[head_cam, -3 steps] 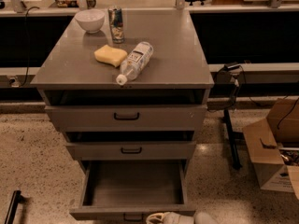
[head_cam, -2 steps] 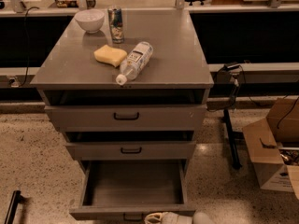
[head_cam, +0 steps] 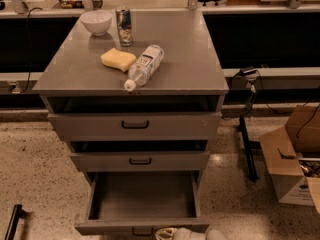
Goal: Close bottom drawer
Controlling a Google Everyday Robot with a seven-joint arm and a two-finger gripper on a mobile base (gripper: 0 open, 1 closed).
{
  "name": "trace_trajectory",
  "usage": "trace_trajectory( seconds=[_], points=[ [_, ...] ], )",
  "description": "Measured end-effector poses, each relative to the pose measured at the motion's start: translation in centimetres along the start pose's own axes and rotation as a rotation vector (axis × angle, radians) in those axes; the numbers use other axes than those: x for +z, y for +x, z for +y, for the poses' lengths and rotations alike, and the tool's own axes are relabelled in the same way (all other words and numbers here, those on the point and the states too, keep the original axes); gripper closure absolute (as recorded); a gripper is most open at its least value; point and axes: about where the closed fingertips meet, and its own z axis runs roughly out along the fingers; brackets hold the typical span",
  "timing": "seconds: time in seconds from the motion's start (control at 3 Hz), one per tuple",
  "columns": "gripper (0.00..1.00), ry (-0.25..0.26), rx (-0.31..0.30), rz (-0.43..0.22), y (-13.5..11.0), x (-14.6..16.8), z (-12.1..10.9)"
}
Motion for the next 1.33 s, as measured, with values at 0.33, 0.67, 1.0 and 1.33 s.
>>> trace_trajectory(
  seconds=[0.33,0.67,1.0,1.33],
  points=[
    [1.0,0.042,0.029,-0.003,1.3,-0.4,-0.9],
    [1.0,0.042,0.024,-0.003,0.9,0.4,-1.1],
    [1.0,0.047,0.006,-0.005,0.1,2.0,-2.6],
    [1.0,0.079,-0.009,-0.015,-0.5,3.3,-4.5]
  ],
)
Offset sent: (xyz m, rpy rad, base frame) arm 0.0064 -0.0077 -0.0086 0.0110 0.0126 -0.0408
